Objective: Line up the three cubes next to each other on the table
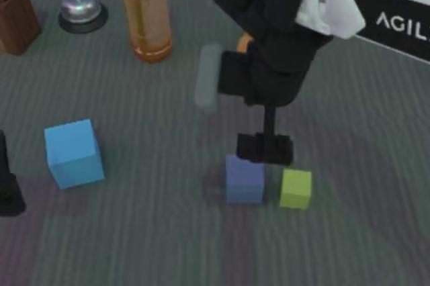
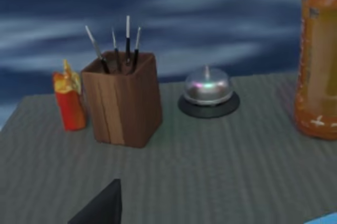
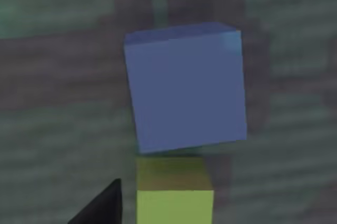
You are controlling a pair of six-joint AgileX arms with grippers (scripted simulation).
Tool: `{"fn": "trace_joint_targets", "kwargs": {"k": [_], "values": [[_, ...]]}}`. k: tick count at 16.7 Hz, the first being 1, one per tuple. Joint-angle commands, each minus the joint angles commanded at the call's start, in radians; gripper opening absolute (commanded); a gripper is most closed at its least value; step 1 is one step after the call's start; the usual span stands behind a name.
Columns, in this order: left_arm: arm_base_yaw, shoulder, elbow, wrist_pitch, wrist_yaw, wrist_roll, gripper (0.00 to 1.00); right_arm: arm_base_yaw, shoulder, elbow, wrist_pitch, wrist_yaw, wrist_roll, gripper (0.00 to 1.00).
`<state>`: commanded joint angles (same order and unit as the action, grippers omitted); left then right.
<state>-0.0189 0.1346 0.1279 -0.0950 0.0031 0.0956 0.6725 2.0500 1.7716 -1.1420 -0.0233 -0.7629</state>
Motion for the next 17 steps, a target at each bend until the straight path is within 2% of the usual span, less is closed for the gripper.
{"fn": "trace_joint_targets", "kwargs": {"k": [4, 9, 13, 17], "values": [[-0.026, 0.271, 0.22, -0.164, -0.001, 0.164, 1.0, -0.115, -0.303, -0.236, 0.183, -0.021, 0.1, 1.0], [-0.068, 0.762, 0.554, -0.428, -0.003, 0.422, 1.0, -0.299, -0.841, -0.674, 0.469, -0.038, 0.286, 1.0], [-0.102, 1.138, 0.816, -0.644, -0.005, 0.629, 1.0, -0.443, -1.283, -1.064, 0.698, -0.035, 0.451, 1.0], [-0.133, 1.442, 1.05, -0.826, -0.005, 0.808, 1.0, -0.556, -1.652, -1.407, 0.9, -0.017, 0.596, 1.0]]}}
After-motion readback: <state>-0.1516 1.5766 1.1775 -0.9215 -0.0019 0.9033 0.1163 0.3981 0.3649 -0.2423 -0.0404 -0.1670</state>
